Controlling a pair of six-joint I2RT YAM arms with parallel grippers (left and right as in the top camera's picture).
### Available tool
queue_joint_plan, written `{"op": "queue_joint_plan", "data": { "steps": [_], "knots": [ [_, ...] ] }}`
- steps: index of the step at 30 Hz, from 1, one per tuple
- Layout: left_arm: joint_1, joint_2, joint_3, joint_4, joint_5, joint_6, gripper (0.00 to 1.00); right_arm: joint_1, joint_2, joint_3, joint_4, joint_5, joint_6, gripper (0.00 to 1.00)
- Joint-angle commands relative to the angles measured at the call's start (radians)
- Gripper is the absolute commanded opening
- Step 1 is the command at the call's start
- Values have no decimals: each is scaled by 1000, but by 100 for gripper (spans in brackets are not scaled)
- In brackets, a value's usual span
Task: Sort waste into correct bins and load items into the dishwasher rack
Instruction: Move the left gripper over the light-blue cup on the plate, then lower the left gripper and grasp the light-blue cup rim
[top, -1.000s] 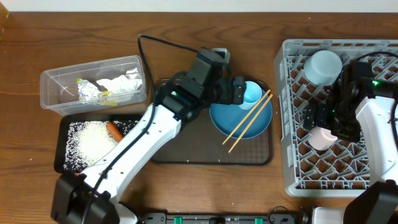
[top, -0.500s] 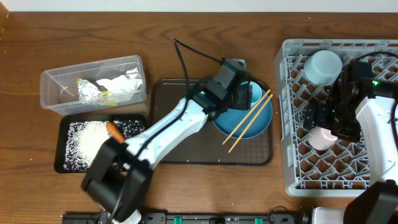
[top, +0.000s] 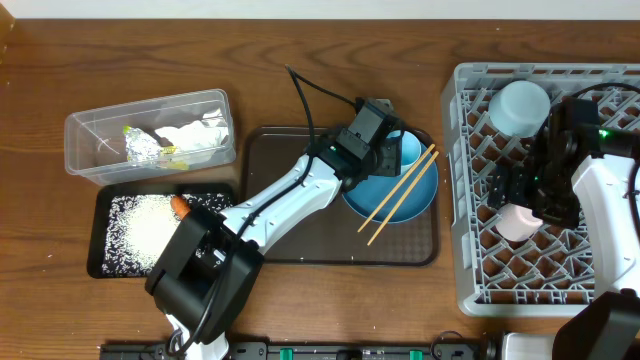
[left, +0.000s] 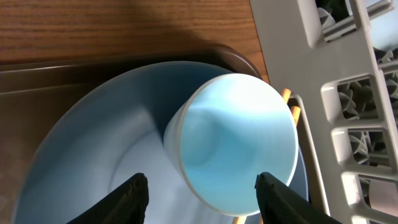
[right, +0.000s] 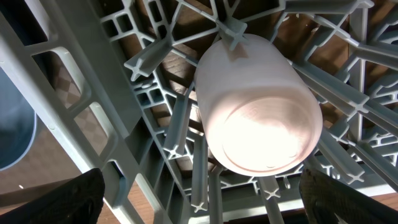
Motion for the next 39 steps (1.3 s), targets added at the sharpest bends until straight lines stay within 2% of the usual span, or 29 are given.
{"op": "queue_joint_plan", "data": {
  "steps": [1, 11, 18, 20, 39],
  "knots": [
    [0, 14, 7, 2, -42, -25, 57, -4, 0, -3, 0, -7, 3, 99],
    [0, 63, 7, 37, -64, -46, 56, -4, 0, -3, 0, -7, 3, 99],
    [0, 63, 7, 43, -63, -46, 33, -4, 0, -3, 0, -7, 3, 99],
    [0, 63, 7, 39, -63, -46, 29, -4, 0, -3, 0, -7, 3, 99],
    [0, 63, 7, 2, -63, -46, 27, -4, 0, -3, 0, -7, 3, 99]
  ]
}}
